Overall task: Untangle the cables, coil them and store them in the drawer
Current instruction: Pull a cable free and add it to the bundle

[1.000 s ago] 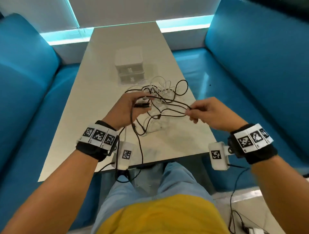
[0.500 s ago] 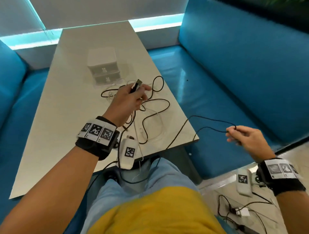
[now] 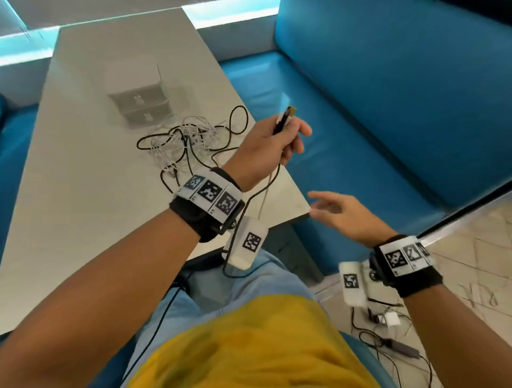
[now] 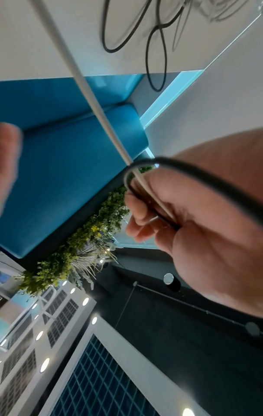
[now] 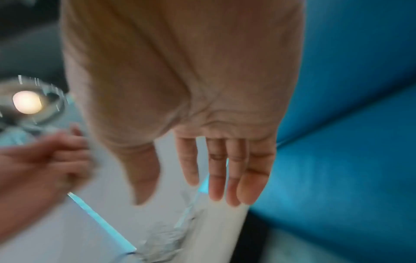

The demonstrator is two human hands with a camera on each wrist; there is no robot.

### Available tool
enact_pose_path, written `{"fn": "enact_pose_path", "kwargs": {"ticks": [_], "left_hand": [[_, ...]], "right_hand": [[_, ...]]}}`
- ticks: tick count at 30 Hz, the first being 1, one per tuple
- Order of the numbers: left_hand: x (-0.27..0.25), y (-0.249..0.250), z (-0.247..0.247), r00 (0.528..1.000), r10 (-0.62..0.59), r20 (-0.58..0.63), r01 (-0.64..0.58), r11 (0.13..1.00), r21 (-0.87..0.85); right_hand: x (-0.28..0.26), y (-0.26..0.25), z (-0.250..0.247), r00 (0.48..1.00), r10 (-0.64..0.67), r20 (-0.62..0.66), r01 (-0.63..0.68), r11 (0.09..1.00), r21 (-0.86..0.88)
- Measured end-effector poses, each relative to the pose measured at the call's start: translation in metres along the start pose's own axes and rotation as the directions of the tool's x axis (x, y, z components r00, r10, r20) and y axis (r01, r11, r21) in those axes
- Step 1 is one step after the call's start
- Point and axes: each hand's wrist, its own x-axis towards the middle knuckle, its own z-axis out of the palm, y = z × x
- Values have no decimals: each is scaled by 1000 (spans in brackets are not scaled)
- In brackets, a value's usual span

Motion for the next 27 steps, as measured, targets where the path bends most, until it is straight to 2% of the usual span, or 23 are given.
{"fn": "enact_pose_path", "kwargs": {"ticks": [3,6,8,10,12,14,17,20,24,27], "left_hand": [[1,-1,14,997,-23,79,21,999,26],[0,-4,20,991,-33,133,35,999,-13],[0,-7,17,988,-9,152,15,999,-37],[1,-8,8,985,12,171,-4,999,-44],[2,-8,0,984,25,176,-15,998,-55],[4,-6,-5,987,29,156,-16,996,-84],[4,-6,-4,991,47,124,-40,998,-58],[1,-10,-1,981,45,190,-54,997,46],[-4,-11,-5,975,27,220,-45,996,78],[-5,-9,-8,969,41,242,-59,996,70]], "right_hand": [[5,-50,21,979,-135,150,103,974,203],[11,-74,38,945,-243,221,162,931,328],[13,-80,42,940,-229,253,119,915,386],[13,-77,43,953,-136,271,24,924,382],[12,-73,45,966,-98,239,-26,884,468],[11,-73,49,966,-122,226,-30,822,569],[7,-76,56,932,-173,318,-116,691,713],[8,-77,60,891,-180,418,-228,619,752],[8,-75,62,865,-173,471,-286,601,746],[6,-76,60,864,-167,474,-272,637,721]]}}
